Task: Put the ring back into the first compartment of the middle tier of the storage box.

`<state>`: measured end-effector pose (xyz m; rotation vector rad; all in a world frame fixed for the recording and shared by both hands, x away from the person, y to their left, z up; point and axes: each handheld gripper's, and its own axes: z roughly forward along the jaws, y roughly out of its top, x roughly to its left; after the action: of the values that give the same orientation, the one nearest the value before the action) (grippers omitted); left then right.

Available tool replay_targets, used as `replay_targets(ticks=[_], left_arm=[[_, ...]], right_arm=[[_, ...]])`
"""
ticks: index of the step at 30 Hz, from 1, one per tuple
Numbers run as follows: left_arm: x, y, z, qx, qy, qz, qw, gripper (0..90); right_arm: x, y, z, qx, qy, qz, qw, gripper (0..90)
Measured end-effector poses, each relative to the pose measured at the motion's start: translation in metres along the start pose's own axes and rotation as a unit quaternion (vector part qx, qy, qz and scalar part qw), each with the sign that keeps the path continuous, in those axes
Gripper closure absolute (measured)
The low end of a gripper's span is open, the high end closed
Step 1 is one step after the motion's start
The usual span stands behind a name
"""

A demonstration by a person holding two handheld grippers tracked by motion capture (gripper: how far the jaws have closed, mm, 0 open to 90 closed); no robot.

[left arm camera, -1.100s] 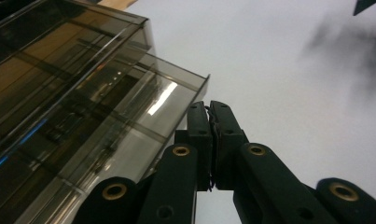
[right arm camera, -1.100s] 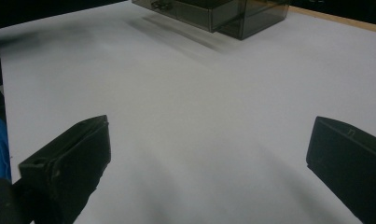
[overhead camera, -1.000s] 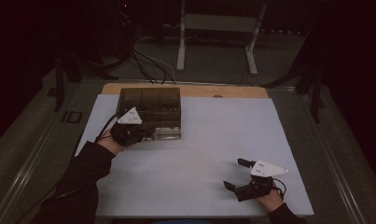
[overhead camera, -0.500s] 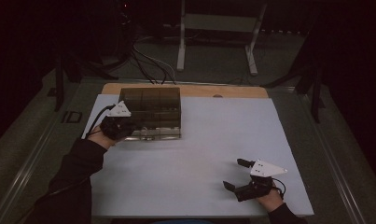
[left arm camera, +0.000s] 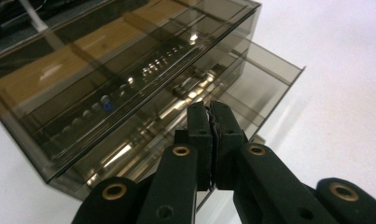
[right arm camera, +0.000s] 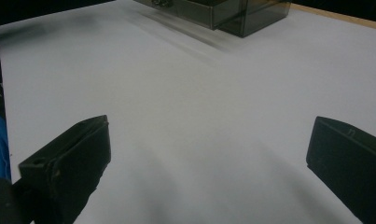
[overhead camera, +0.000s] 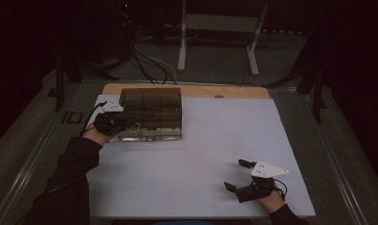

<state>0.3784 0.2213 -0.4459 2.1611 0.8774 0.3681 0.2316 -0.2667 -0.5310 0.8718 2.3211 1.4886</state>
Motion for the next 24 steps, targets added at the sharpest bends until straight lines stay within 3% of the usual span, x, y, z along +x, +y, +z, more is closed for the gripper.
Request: replay_targets(ticks=[13,24], left_arm=[[0.012,-0.011,0.007,0.011,0.024,-0.022,0.9994,90.0],[0.013,-0.021,0.019,0.026,0.022,-0.039,0.9987,90.0]], right_arm=[[0.0,0.0,0.0,0.0,-0.001,-0.001,1.0,0.0],[0.0,0.0,0.0,0.001,0.0,0.0,1.0,0.0]])
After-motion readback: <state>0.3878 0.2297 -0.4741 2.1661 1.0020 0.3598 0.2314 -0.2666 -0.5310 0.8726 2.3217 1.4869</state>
